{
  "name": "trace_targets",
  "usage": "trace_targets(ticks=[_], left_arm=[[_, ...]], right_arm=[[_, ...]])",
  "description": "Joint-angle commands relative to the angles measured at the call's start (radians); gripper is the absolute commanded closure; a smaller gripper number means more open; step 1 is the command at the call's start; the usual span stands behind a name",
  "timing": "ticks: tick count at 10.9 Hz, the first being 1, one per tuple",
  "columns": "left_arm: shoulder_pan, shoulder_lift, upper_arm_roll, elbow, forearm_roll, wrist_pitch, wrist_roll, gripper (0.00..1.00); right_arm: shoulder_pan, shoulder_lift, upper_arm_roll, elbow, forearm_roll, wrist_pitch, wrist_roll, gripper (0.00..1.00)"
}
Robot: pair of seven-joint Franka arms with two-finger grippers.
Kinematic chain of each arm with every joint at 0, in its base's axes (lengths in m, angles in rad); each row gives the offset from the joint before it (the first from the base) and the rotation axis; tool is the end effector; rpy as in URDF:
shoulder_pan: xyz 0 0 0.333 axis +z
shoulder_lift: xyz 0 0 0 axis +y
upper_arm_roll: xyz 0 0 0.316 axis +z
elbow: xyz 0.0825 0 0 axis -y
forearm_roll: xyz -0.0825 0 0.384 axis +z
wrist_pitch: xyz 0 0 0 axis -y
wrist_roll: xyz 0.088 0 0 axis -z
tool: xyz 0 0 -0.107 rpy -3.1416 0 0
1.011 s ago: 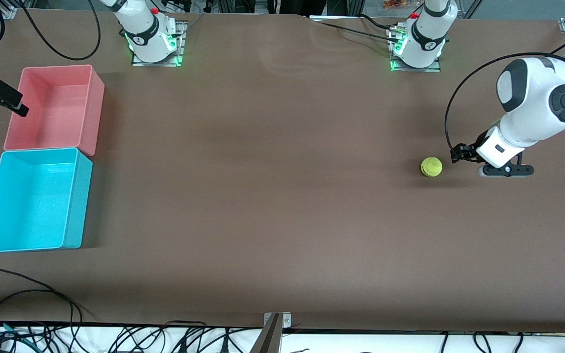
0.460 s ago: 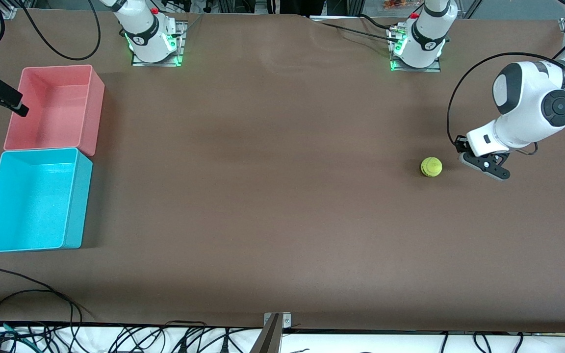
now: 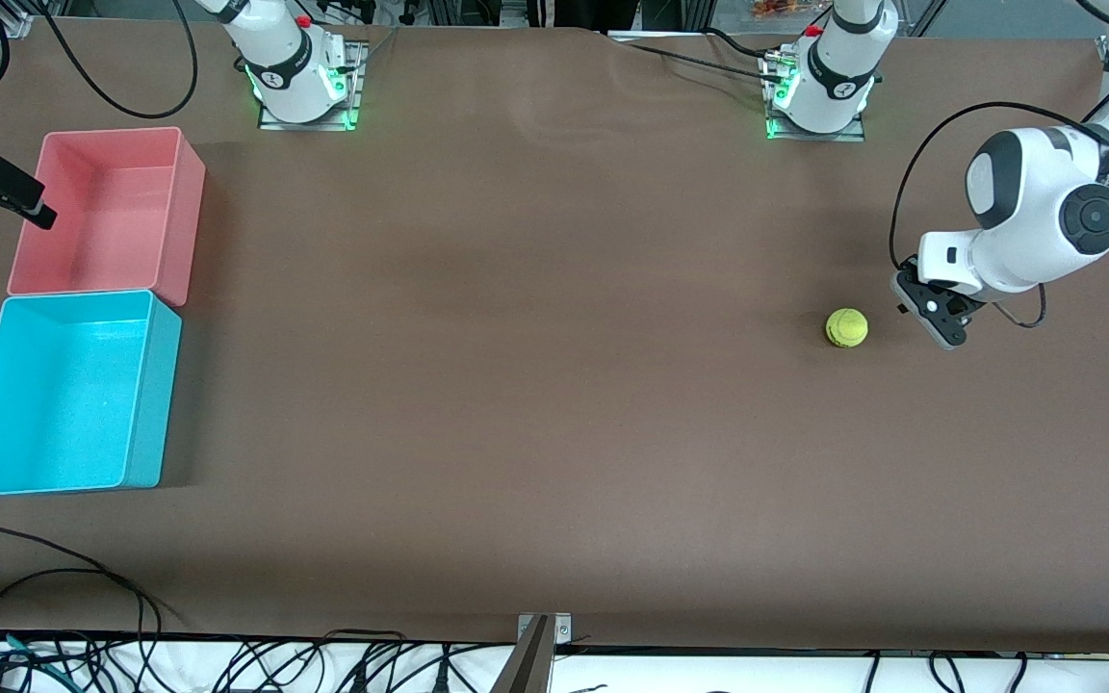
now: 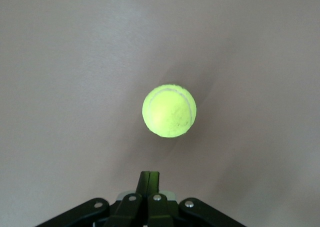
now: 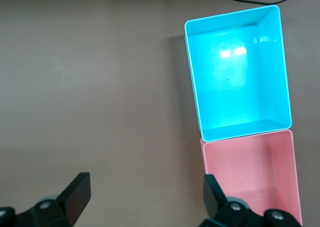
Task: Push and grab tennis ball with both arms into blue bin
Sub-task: 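Move the left gripper down beside the tennis ball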
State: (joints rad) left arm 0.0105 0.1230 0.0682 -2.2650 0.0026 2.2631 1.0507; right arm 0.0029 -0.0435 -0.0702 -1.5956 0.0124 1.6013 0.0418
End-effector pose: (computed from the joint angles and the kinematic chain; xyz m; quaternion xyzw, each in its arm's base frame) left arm 0.5160 0.0408 0.2959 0.8821 -0.4670 -0.0554 0.0290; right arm 0.5431 -0.0362 0.6394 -0.9982 0.0545 -0.0246 0.0074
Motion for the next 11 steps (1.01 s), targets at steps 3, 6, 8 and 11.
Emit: trace_targets(ticks=[3, 6, 8, 11], left_arm=[[0.065, 0.066, -0.004, -0.022, 0.019, 0.133, 0.356, 1.0], [0.083, 0.122, -0.004, -0.022, 0.01, 0.193, 0.471, 1.0], [0.086, 0.142, -0.004, -0.022, 0.007, 0.217, 0.515, 1.0], [0.086, 0.167, -0.004, -0.021, 0.005, 0.234, 0.52, 1.0]], right_arm=[[0.002, 0.001, 0.001, 0.009, -0.008, -0.006, -0.003, 0.0], [0.003, 0.001, 0.001, 0.011, -0.008, -0.004, -0.003, 0.0], [0.003, 0.001, 0.001, 0.009, -0.008, -0.004, -0.003, 0.0], [0.003, 0.001, 0.001, 0.009, -0.008, -0.004, -0.003, 0.0]])
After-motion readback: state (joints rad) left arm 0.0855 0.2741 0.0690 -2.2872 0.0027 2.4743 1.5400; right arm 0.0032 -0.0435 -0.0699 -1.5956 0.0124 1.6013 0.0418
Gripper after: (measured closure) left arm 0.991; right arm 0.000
